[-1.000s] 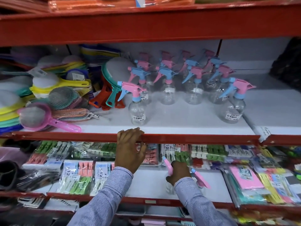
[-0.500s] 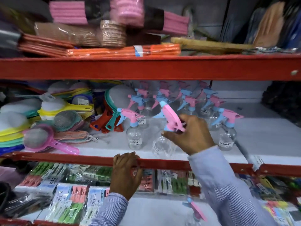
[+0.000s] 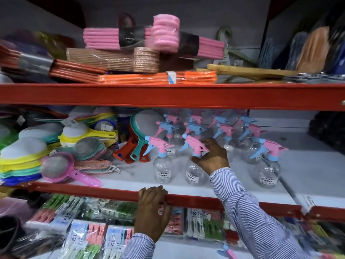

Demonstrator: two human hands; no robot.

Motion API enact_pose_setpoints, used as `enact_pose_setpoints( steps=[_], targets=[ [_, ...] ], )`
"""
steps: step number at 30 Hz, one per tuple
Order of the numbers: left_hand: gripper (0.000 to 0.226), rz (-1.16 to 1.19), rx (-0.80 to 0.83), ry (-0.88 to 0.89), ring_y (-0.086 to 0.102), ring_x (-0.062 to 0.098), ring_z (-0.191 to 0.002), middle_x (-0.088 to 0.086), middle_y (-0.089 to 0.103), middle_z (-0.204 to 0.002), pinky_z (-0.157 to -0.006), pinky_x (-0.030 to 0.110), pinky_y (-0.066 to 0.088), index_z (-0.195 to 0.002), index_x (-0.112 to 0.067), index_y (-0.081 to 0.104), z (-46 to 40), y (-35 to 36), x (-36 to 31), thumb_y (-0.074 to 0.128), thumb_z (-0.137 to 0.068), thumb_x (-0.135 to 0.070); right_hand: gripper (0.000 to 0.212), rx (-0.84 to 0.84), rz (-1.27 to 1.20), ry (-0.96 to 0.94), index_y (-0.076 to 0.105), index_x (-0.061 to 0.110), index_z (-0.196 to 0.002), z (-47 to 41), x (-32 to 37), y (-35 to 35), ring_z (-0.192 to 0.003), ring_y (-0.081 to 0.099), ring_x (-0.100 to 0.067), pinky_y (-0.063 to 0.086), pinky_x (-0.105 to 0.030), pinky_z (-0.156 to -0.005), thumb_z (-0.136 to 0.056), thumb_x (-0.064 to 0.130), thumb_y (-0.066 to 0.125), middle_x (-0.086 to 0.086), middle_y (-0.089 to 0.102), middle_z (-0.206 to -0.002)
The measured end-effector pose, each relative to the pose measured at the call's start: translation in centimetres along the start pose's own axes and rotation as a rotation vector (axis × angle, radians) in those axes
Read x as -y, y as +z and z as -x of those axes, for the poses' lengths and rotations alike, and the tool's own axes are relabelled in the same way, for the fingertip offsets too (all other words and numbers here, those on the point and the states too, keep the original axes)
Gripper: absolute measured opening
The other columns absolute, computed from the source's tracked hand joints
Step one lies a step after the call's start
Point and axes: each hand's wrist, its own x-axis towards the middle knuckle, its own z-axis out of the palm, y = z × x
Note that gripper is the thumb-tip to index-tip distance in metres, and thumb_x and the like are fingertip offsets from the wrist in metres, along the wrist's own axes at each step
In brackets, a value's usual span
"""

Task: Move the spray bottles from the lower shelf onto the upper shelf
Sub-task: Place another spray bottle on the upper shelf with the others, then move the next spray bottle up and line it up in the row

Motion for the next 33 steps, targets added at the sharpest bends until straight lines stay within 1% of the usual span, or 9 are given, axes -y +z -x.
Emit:
enact_pose_setpoints(
  steps=[6,10,13,19,21,23,25,28,33],
  targets=[
    [0.032,0.015,-0.002,0.003,0.051,0.007,-0.107,-0.009,0.065,-0.111,-0.112,0.028,0.022,-0.107,-0.026,0.062,0.0,0.2,0.1,0.063,-0.076,-0.030,0.075,0.035,-0.127,0.090,0.043,0.024,-0.124,-0.4,-0.2,0.6,-0.074,0.068,-0.014,0.048,-0.021,-0.075,-0.059,0.017,0.081,0.000,0.070,-0.091],
    [0.036,-0.009,0.012,-0.023,0.056,0.019,-0.113,-0.003,0.067,-0.115,-0.113,0.044,0.030,-0.110,-0.025,0.062,0.2,0.4,0.4,0.067,-0.074,-0.026,0.085,0.016,-0.127,0.044,0.034,0.028,-0.135,0.7,0.4,-0.1,-0.079,0.069,-0.017,0.056,-0.031,-0.082,-0.063,0.022,0.080,0.001,0.069,-0.093],
    [0.036,-0.058,0.008,0.002,0.056,0.027,-0.115,0.001,0.067,-0.118,-0.110,0.052,0.032,-0.110,-0.022,0.064,0.2,0.7,-0.1,0.060,-0.076,-0.032,0.084,-0.049,-0.052,-0.052,0.035,0.027,-0.135,3.1,0.6,-2.5,-0.079,0.063,-0.018,0.055,-0.030,-0.074,-0.065,0.028,0.082,0.005,0.064,-0.094],
    [0.028,-0.011,-0.003,0.116,0.063,0.026,-0.095,0.002,0.072,-0.099,-0.094,0.043,0.045,-0.103,-0.017,0.070,-0.7,2.8,-5.2,0.063,-0.077,-0.026,0.029,-0.292,-0.089,-0.050,0.053,0.021,-0.091,11.9,-5.1,-6.2,-0.054,0.058,-0.013,0.045,-0.017,-0.054,-0.072,0.015,0.074,0.005,0.065,-0.069],
    [0.032,-0.011,0.013,0.120,0.061,0.025,-0.098,0.000,0.073,-0.099,-0.097,0.046,0.042,-0.107,-0.017,0.070,-0.3,3.8,-6.6,0.062,-0.078,-0.030,0.022,-0.205,-0.022,0.066,0.057,0.020,-0.083,14.7,-8.9,-5.8,-0.053,0.057,-0.006,0.043,-0.012,-0.053,-0.072,0.010,0.073,0.004,0.066,-0.066],
    [0.034,-0.019,-0.005,0.108,0.059,0.027,-0.100,0.000,0.073,-0.099,-0.098,0.049,0.038,-0.108,-0.018,0.070,-0.1,4.5,-7.2,0.063,-0.077,-0.031,0.022,-0.022,0.094,0.215,0.063,0.016,-0.087,16.7,-13.3,-4.6,-0.059,0.058,0.000,0.051,-0.017,-0.062,-0.069,0.007,0.073,-0.002,0.073,-0.079],
    [0.033,-0.044,-0.033,0.112,0.058,0.029,-0.099,0.001,0.073,-0.097,-0.097,0.049,0.037,-0.106,-0.017,0.070,0.0,4.7,-7.2,0.062,-0.077,-0.030,0.035,0.147,0.181,0.341,0.066,0.012,-0.099,18.0,-17.2,-3.1,-0.084,0.065,-0.016,0.054,-0.030,-0.081,-0.065,0.010,0.077,-0.009,0.072,-0.100],
    [0.033,-0.076,-0.019,0.115,0.056,0.028,-0.100,0.000,0.073,-0.099,-0.097,0.048,0.035,-0.108,-0.017,0.069,-0.1,4.9,-7.1,0.062,-0.078,-0.029,0.060,0.361,0.370,0.474,0.056,0.020,-0.118,19.0,-20.7,-0.8,-0.113,0.054,-0.027,0.048,-0.034,-0.096,-0.063,0.027,0.078,-0.006,0.062,-0.120],
    [0.038,-0.078,-0.003,0.121,0.055,0.028,-0.098,0.000,0.072,-0.102,-0.095,0.050,0.036,-0.111,-0.017,0.068,0.2,4.9,-6.9,0.074,-0.073,-0.022,0.053,0.463,0.485,0.485,0.054,0.021,-0.114,19.1,-22.5,1.1,-0.108,0.059,-0.025,0.051,-0.032,-0.089,-0.068,0.034,0.077,-0.005,0.064,-0.115]
  ],
)
